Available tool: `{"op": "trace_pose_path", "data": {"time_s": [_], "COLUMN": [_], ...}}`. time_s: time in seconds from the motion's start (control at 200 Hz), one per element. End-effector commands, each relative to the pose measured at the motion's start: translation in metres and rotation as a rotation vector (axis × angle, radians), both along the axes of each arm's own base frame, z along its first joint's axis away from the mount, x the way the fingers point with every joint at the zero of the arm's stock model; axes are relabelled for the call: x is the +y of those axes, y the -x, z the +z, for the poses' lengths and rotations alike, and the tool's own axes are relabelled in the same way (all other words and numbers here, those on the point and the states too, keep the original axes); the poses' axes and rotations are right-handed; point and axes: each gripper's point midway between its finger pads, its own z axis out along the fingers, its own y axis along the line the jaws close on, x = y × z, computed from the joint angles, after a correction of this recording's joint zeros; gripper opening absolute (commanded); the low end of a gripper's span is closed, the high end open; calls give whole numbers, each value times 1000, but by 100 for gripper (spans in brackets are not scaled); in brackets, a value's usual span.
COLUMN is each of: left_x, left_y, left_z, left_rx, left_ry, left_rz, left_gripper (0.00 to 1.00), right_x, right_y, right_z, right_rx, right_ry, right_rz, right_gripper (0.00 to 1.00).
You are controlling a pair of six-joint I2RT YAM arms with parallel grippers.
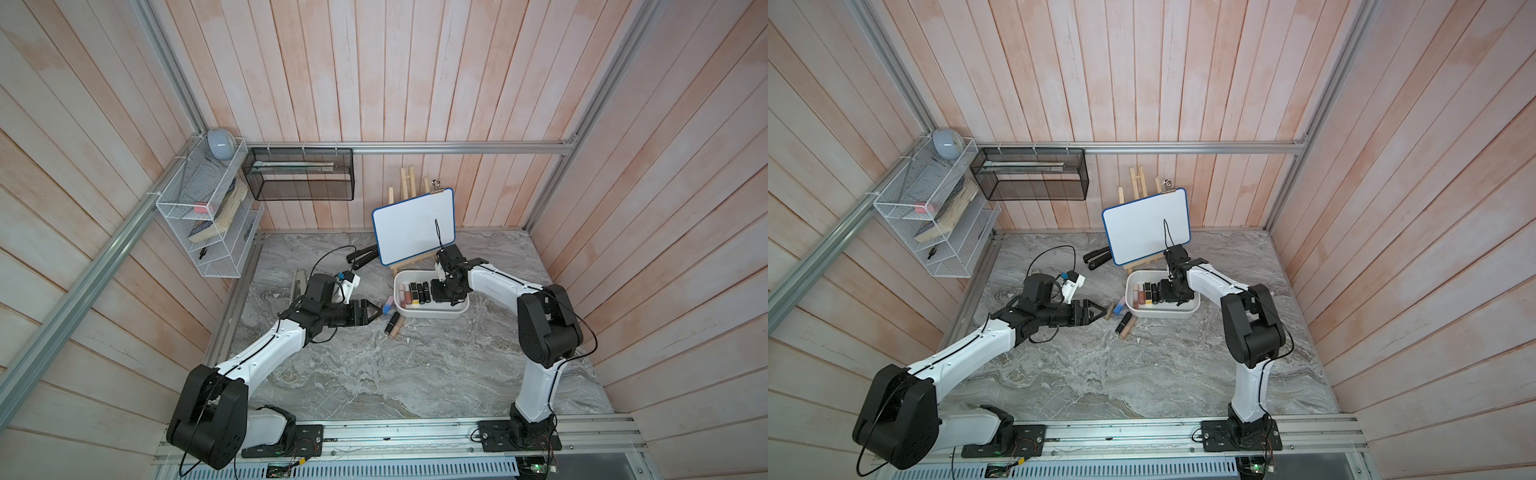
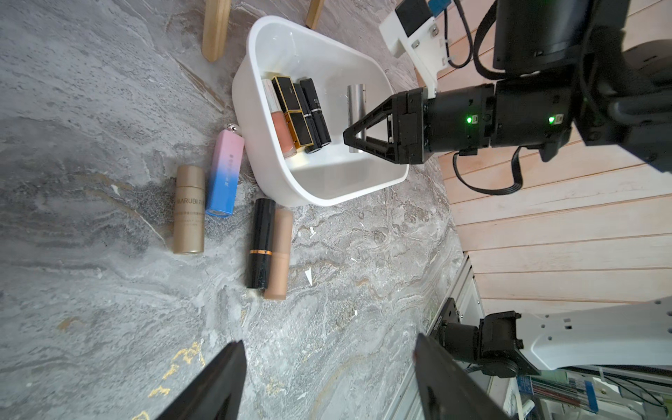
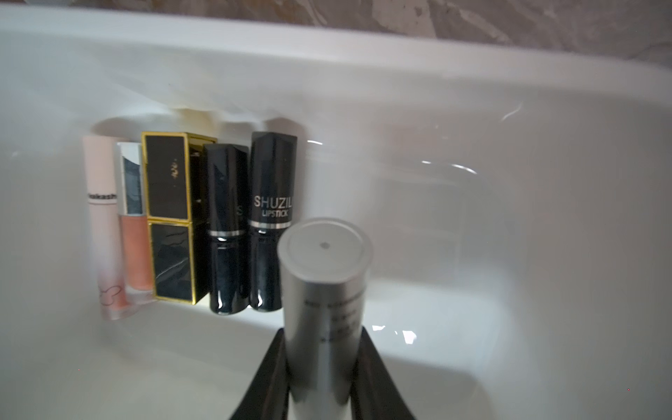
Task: Put the lipstick into the storage box
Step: Place the lipstick in the storage box.
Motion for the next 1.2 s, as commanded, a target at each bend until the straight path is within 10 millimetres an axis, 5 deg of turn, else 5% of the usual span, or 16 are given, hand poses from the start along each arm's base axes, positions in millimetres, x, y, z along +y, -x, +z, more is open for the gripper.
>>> {"op": "trace_pose_path", "data": {"time_s": [0.0, 0.65, 1.195], "left_x": [0, -1, -2], "left_y": [4, 6, 7], "left_z": [-13, -28, -29], "left_rx": [16, 55, 59], "left_ry": [-25, -39, -41], "left_rz": [-16, -18, -23], "left_gripper": [78, 78, 78], "right_x": [2, 8, 16], "right_y": [-11, -32, -37], "right_z": [-1, -20, -9], "right_rx": [-10, 2, -12], "right_ry": [-15, -60, -101], "right_rz": [7, 11, 19], "right_gripper": [20, 23, 42]}}
